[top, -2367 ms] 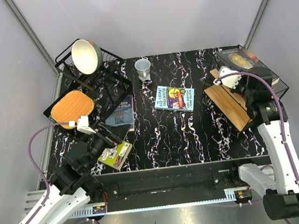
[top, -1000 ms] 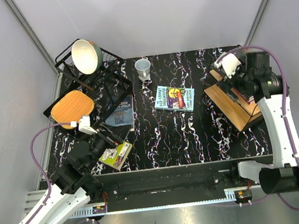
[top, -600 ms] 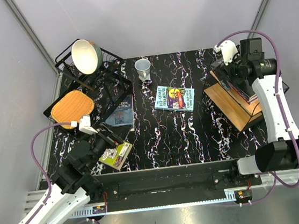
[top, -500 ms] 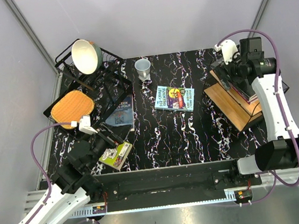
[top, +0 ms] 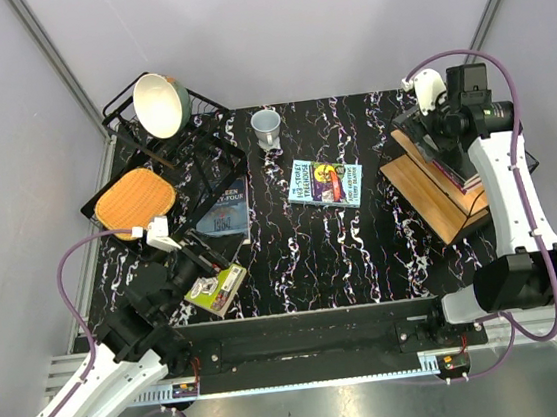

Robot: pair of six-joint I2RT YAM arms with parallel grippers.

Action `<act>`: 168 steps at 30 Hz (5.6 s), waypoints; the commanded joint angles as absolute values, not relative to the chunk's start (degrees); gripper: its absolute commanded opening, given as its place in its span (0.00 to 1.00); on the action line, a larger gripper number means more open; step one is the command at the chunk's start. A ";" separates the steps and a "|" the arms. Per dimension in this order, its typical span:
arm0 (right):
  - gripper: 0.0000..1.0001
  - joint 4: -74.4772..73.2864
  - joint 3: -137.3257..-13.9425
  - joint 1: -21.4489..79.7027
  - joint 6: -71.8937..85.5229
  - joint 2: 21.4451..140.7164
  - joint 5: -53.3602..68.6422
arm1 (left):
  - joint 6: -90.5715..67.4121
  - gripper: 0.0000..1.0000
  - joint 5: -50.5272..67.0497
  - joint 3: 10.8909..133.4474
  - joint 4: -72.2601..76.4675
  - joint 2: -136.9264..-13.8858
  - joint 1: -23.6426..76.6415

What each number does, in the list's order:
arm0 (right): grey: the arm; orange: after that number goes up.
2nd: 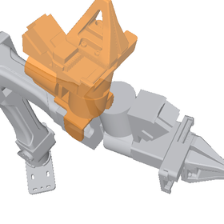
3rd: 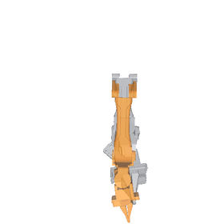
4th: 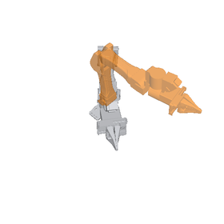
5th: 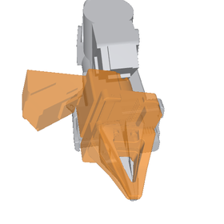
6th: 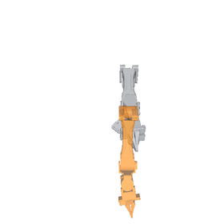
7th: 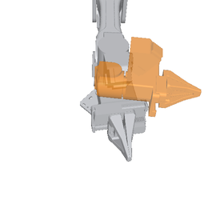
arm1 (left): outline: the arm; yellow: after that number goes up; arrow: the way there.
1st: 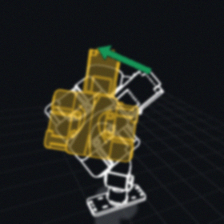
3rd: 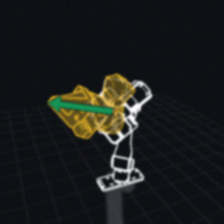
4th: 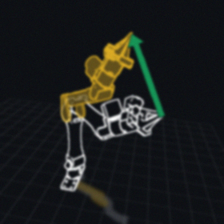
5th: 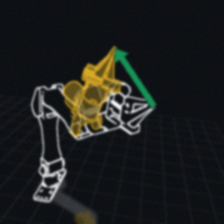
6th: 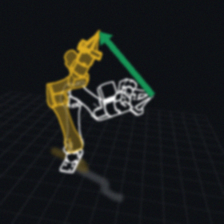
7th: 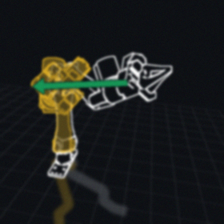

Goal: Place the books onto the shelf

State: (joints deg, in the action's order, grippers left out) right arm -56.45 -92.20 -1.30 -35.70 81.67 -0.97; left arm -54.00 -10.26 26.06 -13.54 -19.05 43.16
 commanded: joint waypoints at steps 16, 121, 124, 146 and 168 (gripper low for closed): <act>0.84 -55.55 -96.77 -4.66 -37.27 84.29 -0.18 | -53.35 0.99 -10.02 26.19 -11.60 -18.37 42.80; 0.64 -46.41 -82.79 29.71 -22.51 115.91 27.35 | -41.05 0.99 10.81 28.38 -1.05 -55.53 36.83; 0.64 -44.66 -83.58 29.71 -14.89 118.21 27.15 | -39.20 0.99 10.63 32.42 -5.78 -60.11 36.12; 0.81 -25.76 -74.01 29.53 12.48 119.01 43.23 | -53.35 0.62 21.62 34.19 18.63 -90.17 40.69; 0.00 -64.23 -83.74 30.75 -46.22 99.48 61.94 | -22.94 0.99 31.00 33.66 -8.00 -51.93 31.73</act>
